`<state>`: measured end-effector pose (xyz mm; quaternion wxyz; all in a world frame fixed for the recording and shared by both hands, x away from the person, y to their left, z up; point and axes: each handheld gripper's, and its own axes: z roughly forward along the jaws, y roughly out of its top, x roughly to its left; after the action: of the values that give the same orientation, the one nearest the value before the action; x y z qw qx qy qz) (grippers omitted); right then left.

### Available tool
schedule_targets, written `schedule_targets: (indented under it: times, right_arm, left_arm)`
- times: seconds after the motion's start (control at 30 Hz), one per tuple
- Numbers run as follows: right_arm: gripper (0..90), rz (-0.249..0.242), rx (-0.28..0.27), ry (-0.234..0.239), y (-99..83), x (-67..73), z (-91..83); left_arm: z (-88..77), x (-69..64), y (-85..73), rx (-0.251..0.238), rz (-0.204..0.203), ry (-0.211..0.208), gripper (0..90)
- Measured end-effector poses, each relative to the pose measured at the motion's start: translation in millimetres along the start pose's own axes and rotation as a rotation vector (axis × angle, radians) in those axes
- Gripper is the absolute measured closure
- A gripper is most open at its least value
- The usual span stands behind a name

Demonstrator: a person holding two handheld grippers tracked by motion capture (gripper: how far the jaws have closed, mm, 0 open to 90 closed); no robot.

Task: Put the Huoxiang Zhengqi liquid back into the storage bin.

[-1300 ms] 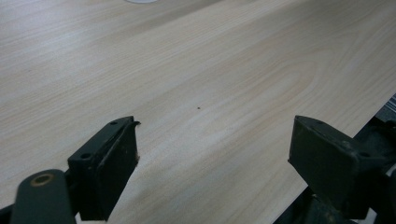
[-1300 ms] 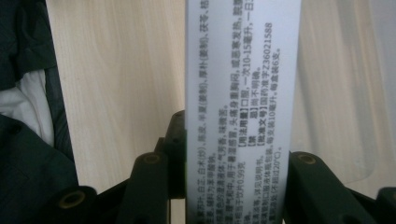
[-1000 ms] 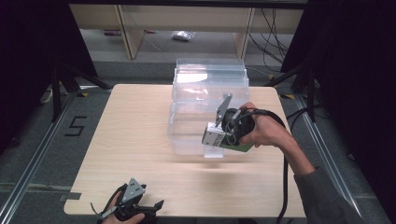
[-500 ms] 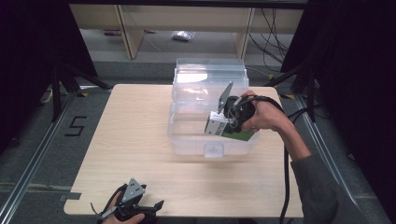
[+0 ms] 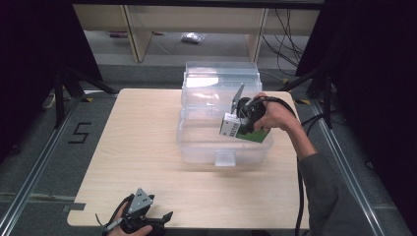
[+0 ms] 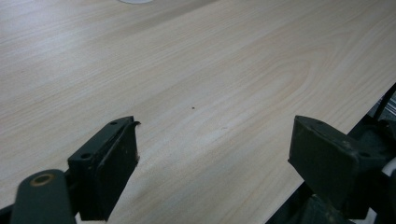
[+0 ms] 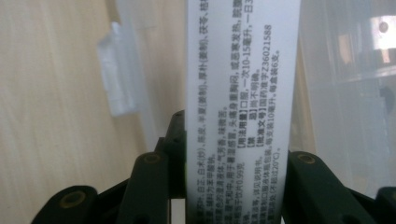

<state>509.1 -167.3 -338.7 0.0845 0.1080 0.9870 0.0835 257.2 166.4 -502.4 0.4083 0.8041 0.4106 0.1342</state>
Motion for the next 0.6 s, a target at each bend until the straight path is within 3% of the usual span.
schedule_targets:
  times: [0.13,0.53,0.6]
  right_arm:
    - [65.0,0.012,0.004,0.009,-5.2,-6.0,8.9]
    - [65.0,-0.008,0.036,0.019,-14.9,-5.7,28.8]
    - [64.9,0.009,0.040,0.022,-15.7,-5.0,31.7]
  left_arm:
    - [0.0,0.1,0.0,0.001,0.003,-0.003,14.9]
    - [1.0,-0.2,-0.2,-0.001,-0.010,-0.001,14.9]
    - [0.7,0.8,-0.5,0.004,-0.003,0.001,14.9]
